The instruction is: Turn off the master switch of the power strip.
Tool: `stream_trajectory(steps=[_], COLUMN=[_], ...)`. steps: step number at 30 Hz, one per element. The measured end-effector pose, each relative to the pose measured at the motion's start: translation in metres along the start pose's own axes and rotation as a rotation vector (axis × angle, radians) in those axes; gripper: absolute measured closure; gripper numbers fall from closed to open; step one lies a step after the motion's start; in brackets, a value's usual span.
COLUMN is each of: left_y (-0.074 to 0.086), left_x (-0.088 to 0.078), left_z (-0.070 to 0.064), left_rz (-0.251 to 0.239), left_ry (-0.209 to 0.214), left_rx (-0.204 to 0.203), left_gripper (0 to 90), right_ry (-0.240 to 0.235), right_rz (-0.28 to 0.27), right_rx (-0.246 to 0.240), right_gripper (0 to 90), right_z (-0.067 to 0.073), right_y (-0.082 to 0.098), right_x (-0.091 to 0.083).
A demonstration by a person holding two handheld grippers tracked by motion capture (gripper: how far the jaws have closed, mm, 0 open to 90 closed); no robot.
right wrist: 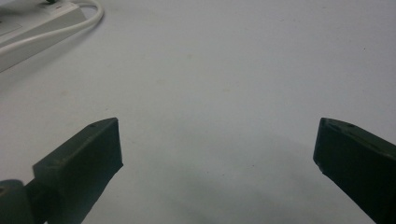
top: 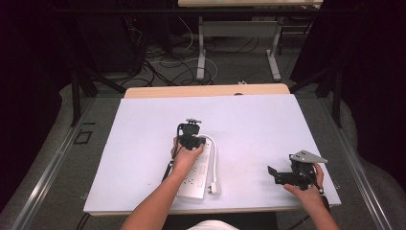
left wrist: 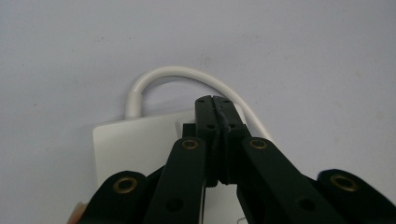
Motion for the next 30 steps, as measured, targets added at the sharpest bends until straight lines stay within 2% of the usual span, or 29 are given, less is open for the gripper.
stream_trajectory(steps=[11, 14, 24, 30], left_y=[0.0, -0.001, -0.004, -0.005], left_x=[-0.003, -0.004, -0.013, -0.019], left_z=[0.005, 0.006, 0.009, 0.01], left_rz=[-0.004, -0.016, -0.034, -0.049], left_ry=[0.0, -0.001, 0.02, 0.031], left_rx=[-0.015, -0.031, -0.05, -0.048], left_gripper=[90.0, 90.0, 89.6, 88.5], right_ry=[0.005, 0.001, 0.002, 0.002], right_rz=[-0.007, -0.002, -0.006, -0.007], right_rx=[-0.003, 0.003, 0.003, 0.005], right_gripper=[0.6, 0.6, 0.6, 0.7], right_z=[-0.001, 0.0, 0.0, 0.0], right_y=[0.0, 0.0, -0.001, -0.001], right_x=[0.0, 0.0, -0.001, -0.001])
Point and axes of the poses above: each handheld gripper's, and its own axes: x roughly forward along the jaws, y roughly out of its underside, z roughly to its left, the point moved 7 cm from there along x, roughly forward along the jaws, and after that the axes turned 14 degrees about -z, right-handed, at the moved point
